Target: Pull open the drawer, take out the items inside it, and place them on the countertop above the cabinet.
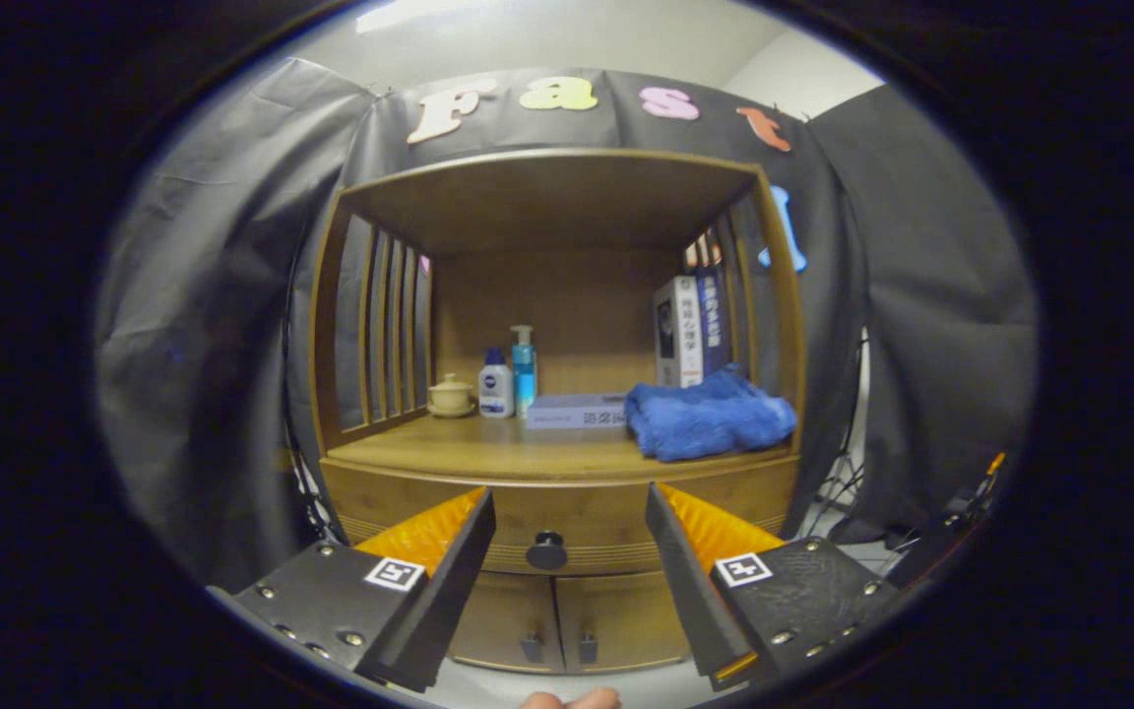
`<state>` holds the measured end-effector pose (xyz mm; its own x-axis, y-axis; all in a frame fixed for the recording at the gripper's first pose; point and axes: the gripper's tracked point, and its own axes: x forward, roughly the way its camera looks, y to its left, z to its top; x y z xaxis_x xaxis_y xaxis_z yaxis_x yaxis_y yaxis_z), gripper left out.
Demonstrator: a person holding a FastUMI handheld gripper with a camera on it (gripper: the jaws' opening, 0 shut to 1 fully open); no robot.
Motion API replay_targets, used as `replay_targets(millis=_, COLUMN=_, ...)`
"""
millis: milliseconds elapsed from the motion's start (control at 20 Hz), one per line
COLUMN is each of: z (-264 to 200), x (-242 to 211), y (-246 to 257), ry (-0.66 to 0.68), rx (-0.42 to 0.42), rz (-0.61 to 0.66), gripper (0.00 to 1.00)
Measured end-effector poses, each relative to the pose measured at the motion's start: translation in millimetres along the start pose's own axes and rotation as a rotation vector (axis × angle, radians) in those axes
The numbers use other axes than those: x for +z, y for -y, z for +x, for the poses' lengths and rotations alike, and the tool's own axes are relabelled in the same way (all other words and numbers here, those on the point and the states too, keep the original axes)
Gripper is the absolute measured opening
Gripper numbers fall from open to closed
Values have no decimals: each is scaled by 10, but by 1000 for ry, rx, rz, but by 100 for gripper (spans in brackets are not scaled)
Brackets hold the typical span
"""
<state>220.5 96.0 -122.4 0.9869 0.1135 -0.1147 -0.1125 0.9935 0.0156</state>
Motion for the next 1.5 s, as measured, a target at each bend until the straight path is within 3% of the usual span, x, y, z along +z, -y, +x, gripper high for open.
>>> replay_targets(millis=350, z=811, x=-944, y=-8, ry=-196, rx=-12, rz=63, gripper=92)
replay_targets(millis=700, z=1092, x=-1195, y=-105, ry=-254, rx=-5, rz=30, gripper=45)
replay_targets(millis=900, z=1079, x=-1203, y=-95, ry=-269, rx=-21, rz=57, gripper=39)
replay_targets(millis=950, z=1078, x=-1209, y=-87, ry=-282, rx=-31, rz=42, gripper=32)
replay_targets(millis=1200, z=896, x=-1216, y=-101, ry=-317, rx=-65, rz=34, gripper=32)
replay_targets(millis=1500, z=301, x=-1245, y=-75, ry=-352, rx=-97, rz=37, gripper=32)
